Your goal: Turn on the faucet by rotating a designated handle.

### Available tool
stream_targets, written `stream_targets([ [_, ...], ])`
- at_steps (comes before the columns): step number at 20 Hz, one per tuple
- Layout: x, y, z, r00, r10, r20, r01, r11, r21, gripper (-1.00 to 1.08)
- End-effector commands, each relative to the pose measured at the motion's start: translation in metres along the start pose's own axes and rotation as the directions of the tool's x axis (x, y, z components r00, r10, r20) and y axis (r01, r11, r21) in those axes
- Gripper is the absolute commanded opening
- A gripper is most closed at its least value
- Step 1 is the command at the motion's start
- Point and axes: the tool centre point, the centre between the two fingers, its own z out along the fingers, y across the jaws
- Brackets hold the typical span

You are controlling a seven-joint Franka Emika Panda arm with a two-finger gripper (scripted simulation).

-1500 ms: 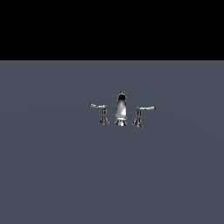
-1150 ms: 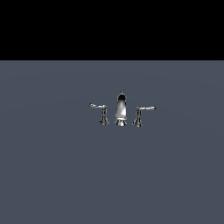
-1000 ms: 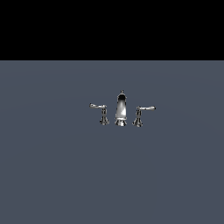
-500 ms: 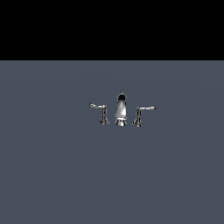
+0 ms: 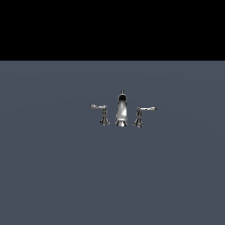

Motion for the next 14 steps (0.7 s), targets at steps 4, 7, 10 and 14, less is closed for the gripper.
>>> stream_targets([
  [4, 0.014, -0.026, 0.028, 0.993, 0.117, -0.001, -0.117, 0.993, 0.001, -1.0],
  [7, 0.024, -0.04, 0.043, 0.984, 0.179, -0.002, -0.179, 0.984, 0.001, -1.0],
  [10, 0.034, -0.052, 0.058, 0.971, 0.239, -0.002, -0.239, 0.971, 0.002, -1.0],
  [14, 0.048, -0.068, 0.077, 0.949, 0.316, -0.002, -0.316, 0.949, 0.003, -1.0],
])
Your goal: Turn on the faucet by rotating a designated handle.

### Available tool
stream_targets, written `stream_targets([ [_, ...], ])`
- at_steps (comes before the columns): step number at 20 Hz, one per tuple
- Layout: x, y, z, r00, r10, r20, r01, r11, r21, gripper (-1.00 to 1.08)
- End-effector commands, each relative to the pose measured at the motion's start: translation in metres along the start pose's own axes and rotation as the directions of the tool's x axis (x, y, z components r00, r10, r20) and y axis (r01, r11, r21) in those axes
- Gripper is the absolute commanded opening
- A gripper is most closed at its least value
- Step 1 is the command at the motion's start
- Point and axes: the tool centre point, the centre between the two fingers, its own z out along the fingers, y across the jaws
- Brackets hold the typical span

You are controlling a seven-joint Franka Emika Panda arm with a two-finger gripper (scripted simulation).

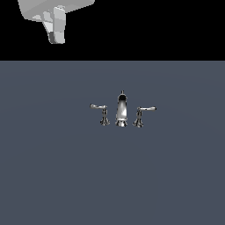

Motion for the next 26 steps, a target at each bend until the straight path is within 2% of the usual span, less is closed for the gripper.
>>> stream_targets([
  [1, 0.006, -0.012, 0.012, 0.999, 0.051, 0.0, -0.051, 0.999, 0.001, -1.0],
  [7, 0.023, -0.037, 0.039, 0.986, 0.164, -0.001, -0.164, 0.986, 0.002, -1.0],
  [14, 0.044, -0.062, 0.069, 0.958, 0.286, -0.003, -0.286, 0.958, 0.002, -1.0],
  [20, 0.066, -0.08, 0.095, 0.922, 0.386, -0.005, -0.386, 0.922, 0.001, -1.0],
  [26, 0.091, -0.097, 0.122, 0.873, 0.488, -0.01, -0.488, 0.873, 0.0, -1.0],
])
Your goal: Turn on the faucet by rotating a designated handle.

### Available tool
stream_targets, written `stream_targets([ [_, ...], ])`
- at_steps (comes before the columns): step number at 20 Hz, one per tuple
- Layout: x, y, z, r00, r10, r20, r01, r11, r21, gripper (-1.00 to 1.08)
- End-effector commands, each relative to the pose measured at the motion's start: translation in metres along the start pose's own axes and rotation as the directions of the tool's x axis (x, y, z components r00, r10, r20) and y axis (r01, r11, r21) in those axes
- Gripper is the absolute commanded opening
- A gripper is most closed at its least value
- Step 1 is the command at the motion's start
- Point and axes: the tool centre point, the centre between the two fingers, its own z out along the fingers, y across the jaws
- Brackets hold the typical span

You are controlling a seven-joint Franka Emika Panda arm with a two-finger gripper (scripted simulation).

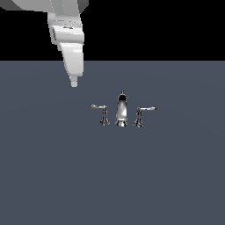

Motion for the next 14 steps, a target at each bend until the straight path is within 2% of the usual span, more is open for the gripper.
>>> stream_targets([
  [1, 0.007, -0.011, 0.012, 0.999, 0.05, -0.003, -0.05, 0.999, -0.001, -1.0],
  [7, 0.029, -0.04, 0.045, 0.983, 0.186, -0.01, -0.186, 0.983, -0.004, -1.0],
  [14, 0.062, -0.07, 0.084, 0.938, 0.345, -0.019, -0.346, 0.938, -0.006, -1.0],
])
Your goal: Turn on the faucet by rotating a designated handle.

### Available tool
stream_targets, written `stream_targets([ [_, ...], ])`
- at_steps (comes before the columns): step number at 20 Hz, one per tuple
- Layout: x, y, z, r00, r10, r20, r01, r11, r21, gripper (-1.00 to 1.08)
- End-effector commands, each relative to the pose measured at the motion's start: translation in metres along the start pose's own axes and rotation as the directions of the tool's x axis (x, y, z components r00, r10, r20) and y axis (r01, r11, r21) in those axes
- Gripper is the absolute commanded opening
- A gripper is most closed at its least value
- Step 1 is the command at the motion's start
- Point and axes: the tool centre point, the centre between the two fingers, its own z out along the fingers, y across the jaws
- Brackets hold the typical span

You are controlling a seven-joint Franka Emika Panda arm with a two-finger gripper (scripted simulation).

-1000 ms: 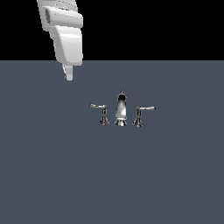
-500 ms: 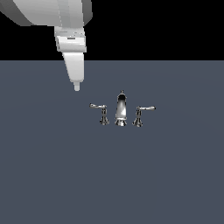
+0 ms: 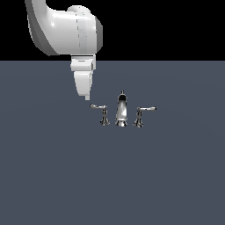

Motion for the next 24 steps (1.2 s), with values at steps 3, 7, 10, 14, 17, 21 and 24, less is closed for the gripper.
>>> stream_targets([
  [3, 0.014, -0.021, 0.021, 0.996, 0.094, -0.004, -0.094, 0.996, -0.001, -1.0],
  [7, 0.024, -0.034, 0.035, 0.988, 0.155, -0.005, -0.155, 0.988, -0.002, -1.0],
  [10, 0.03, -0.041, 0.042, 0.982, 0.187, -0.006, -0.187, 0.982, -0.003, -1.0],
  [14, 0.035, -0.046, 0.047, 0.978, 0.211, -0.005, -0.211, 0.978, -0.003, -1.0],
  [17, 0.036, -0.047, 0.048, 0.976, 0.216, -0.005, -0.216, 0.976, -0.003, -1.0],
  [21, 0.036, -0.047, 0.048, 0.976, 0.216, -0.005, -0.216, 0.976, -0.003, -1.0],
  [24, 0.031, -0.039, 0.048, 0.976, 0.216, -0.005, -0.216, 0.976, -0.003, -1.0],
])
